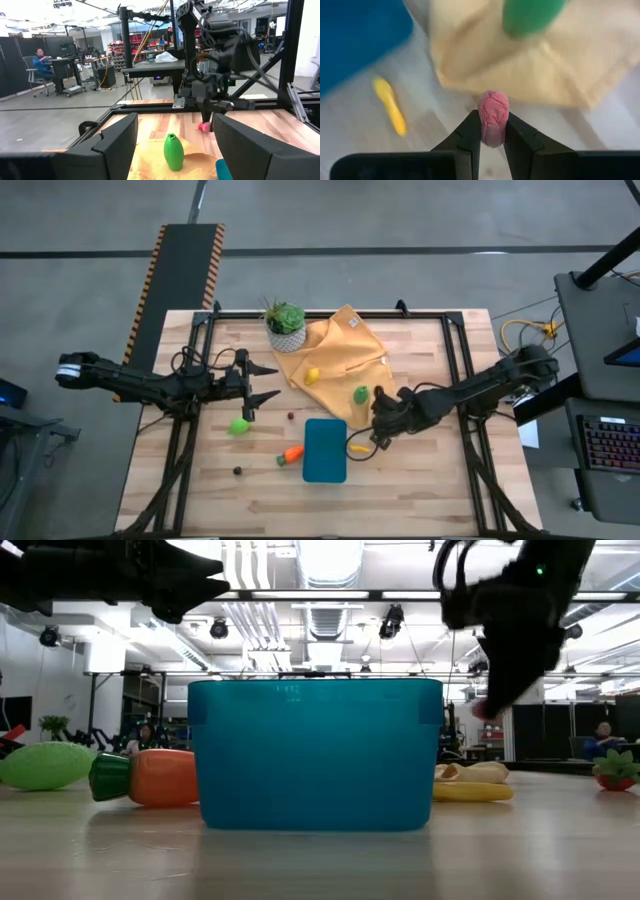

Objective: Pick and placing Produce into tupperware
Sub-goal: Put the apricot into the bin

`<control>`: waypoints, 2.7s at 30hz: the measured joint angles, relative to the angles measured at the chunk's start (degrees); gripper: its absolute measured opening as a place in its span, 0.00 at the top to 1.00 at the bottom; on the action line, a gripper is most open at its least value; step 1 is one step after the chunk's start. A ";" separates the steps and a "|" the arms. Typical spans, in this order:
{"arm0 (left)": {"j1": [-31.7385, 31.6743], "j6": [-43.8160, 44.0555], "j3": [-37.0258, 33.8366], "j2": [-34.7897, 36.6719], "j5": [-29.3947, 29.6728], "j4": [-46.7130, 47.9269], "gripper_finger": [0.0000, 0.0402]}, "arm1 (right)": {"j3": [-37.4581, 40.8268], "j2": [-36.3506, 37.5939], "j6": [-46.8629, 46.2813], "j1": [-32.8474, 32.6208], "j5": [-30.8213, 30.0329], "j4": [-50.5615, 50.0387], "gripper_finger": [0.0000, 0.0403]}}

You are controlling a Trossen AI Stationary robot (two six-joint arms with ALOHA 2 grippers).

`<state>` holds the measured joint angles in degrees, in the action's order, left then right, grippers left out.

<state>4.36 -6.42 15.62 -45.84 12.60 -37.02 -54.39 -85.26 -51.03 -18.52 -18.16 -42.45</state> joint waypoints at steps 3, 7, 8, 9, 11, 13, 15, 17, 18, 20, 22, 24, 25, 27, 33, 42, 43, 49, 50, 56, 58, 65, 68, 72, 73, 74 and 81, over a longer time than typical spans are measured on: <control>0.00 0.00 0.00 0.00 0.00 0.00 0.39 | 2.53 3.85 4.54 -0.65 -2.39 7.23 0.85; 0.00 0.00 0.00 0.00 0.00 0.00 0.39 | 8.07 9.31 11.56 -2.23 -3.71 19.89 0.85; 0.00 0.00 -0.01 0.01 0.00 0.00 0.39 | 9.86 10.71 13.51 -2.74 -3.83 23.76 0.85; 0.00 0.00 -0.02 0.00 0.00 0.00 0.39 | 11.66 12.05 15.23 -3.24 -3.86 27.28 0.85; 0.00 0.00 -0.02 0.00 0.00 0.02 0.39 | 15.41 14.46 18.29 -4.29 -3.94 34.77 0.85; 0.00 0.00 -0.02 0.00 0.01 0.01 0.39 | 18.92 16.26 20.77 -5.17 -3.67 42.11 0.85; 0.00 0.00 -0.02 0.00 0.00 0.03 0.39 | 22.05 17.29 24.17 -5.97 -1.87 50.57 0.85; 0.00 0.00 -0.02 0.00 0.01 0.00 0.39 | 24.60 17.47 27.47 -6.47 0.08 58.05 0.86; 0.00 0.00 -0.02 0.00 0.00 0.02 0.39 | 25.62 17.23 28.49 -6.59 0.86 61.42 0.86; 0.00 0.00 -0.02 0.00 0.01 0.02 0.39 | 26.90 17.00 28.59 -6.62 1.73 64.14 0.86; 0.00 0.00 -0.02 0.00 0.00 0.03 0.39 | 27.02 16.51 28.01 -6.58 1.63 63.84 0.86; 0.00 -0.01 -0.02 0.00 0.02 -0.02 0.39 | 27.12 15.85 27.92 -6.57 1.59 64.01 0.86; 0.00 0.00 -0.02 0.00 0.02 0.00 0.39 | 27.10 15.59 27.94 -6.58 1.60 64.36 0.86; 0.00 0.00 -0.02 0.00 0.00 0.01 0.39 | 26.34 14.70 27.95 -6.17 1.62 63.77 0.87; 0.00 0.00 -0.02 0.00 0.00 0.01 0.39 | 21.01 9.15 32.08 -4.10 4.36 63.84 0.87; 0.00 0.00 -0.02 0.00 0.00 0.01 0.39 | 10.89 -0.08 34.18 1.44 9.79 53.94 0.87; 0.00 0.00 -0.02 0.00 0.00 0.03 0.39 | 9.51 -0.99 34.37 2.13 10.43 52.26 0.87; 0.00 -0.01 -0.02 0.00 -0.09 0.02 0.39 | 0.05 -6.10 34.57 5.87 16.84 41.15 0.87; 0.00 0.00 -0.02 0.00 -0.09 0.05 0.39 | -1.85 -6.95 34.59 6.33 17.39 38.68 0.87; 0.00 0.00 -0.02 0.00 -0.13 0.10 0.39 | -13.56 -12.49 36.73 8.53 19.97 21.19 0.87; 0.00 -0.01 -0.02 0.00 -0.13 0.16 0.39 | -16.88 -14.31 37.52 8.90 21.79 17.38 0.87; 0.00 0.00 -0.09 0.00 -0.17 0.33 0.39 | -26.35 -21.02 40.56 9.85 24.40 4.83 0.87; 0.00 0.00 -0.09 0.00 -0.17 0.31 0.39 | -28.36 -23.50 40.93 10.37 24.52 2.44 0.87; 0.00 0.00 -0.11 0.00 -0.20 0.29 0.39 | -30.40 -26.14 41.93 10.69 26.67 1.94 0.87; 0.00 -0.01 -0.11 0.00 -0.22 0.29 0.39 | -30.76 -26.77 42.20 10.73 27.14 1.78 0.87; -0.02 0.00 -0.11 0.00 -0.22 0.29 0.39 | -31.13 -27.41 42.54 10.73 27.22 1.42 0.87; 0.00 -0.01 -0.12 0.00 -0.32 0.17 0.39 | -33.27 -30.54 43.46 10.88 27.33 -1.41 0.87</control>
<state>4.36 -6.42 15.50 -45.84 12.29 -36.85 -87.66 -115.80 -7.58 -7.64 9.17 -43.86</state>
